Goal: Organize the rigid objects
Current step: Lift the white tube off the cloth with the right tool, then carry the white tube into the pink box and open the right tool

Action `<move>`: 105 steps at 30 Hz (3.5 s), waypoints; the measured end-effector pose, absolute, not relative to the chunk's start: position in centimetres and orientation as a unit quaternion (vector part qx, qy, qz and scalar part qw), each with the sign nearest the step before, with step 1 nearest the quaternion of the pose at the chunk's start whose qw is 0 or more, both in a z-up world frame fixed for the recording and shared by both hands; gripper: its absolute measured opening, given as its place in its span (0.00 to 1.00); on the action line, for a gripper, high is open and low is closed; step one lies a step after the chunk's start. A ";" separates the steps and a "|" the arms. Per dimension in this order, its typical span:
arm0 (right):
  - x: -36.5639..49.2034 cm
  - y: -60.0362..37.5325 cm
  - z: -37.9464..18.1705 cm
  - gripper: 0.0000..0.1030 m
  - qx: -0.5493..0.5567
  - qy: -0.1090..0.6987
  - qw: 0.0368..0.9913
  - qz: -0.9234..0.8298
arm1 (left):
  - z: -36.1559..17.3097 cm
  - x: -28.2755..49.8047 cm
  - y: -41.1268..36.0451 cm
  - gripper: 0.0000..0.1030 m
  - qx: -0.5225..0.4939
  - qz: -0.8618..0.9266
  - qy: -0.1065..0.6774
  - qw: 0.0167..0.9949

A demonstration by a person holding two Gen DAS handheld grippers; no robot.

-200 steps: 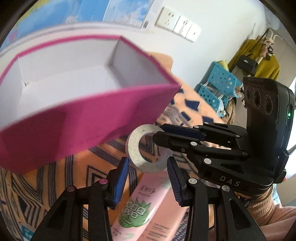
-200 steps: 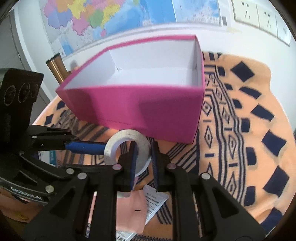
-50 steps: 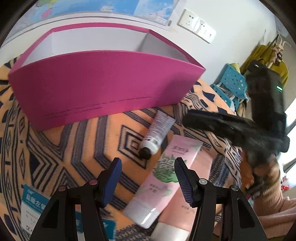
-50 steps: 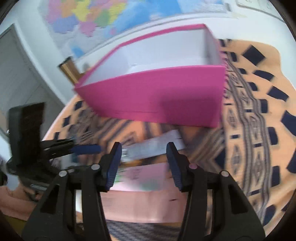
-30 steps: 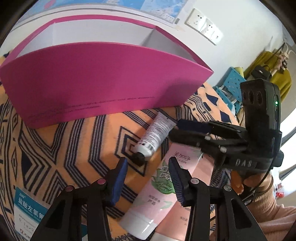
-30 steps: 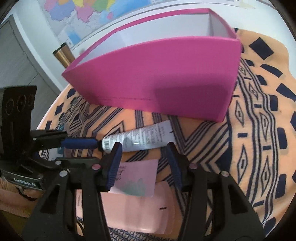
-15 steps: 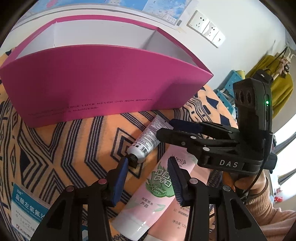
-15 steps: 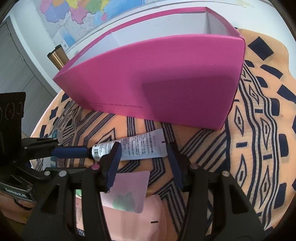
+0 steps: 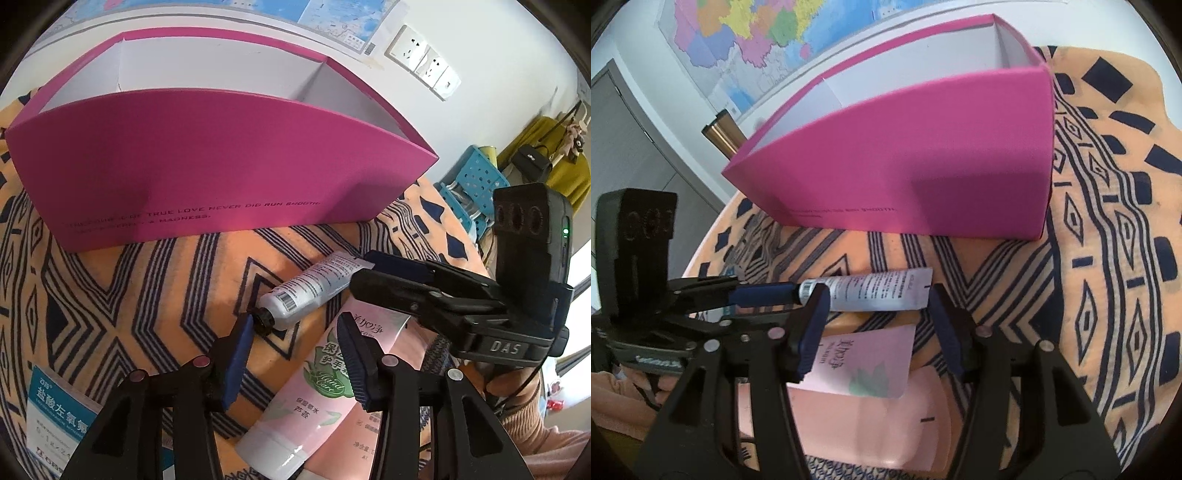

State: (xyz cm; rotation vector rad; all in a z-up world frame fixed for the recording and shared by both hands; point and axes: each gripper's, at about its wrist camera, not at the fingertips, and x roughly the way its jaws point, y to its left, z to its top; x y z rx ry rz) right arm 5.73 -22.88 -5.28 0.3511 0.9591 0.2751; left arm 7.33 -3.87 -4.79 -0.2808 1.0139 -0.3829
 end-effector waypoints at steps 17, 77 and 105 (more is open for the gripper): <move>3.9 -23.1 2.7 0.53 0.164 0.372 0.896 0.179 | 2.9 6.1 -4.8 0.45 -0.124 -0.247 0.398 0.875; 3.8 -25.2 4.7 0.54 0.150 0.350 0.918 0.112 | 5.7 7.0 -6.1 0.49 -0.073 -0.215 0.358 0.906; 9.7 -26.0 3.4 0.54 0.123 0.385 0.912 0.073 | 3.0 14.3 -3.6 0.51 -0.078 -0.171 0.398 0.898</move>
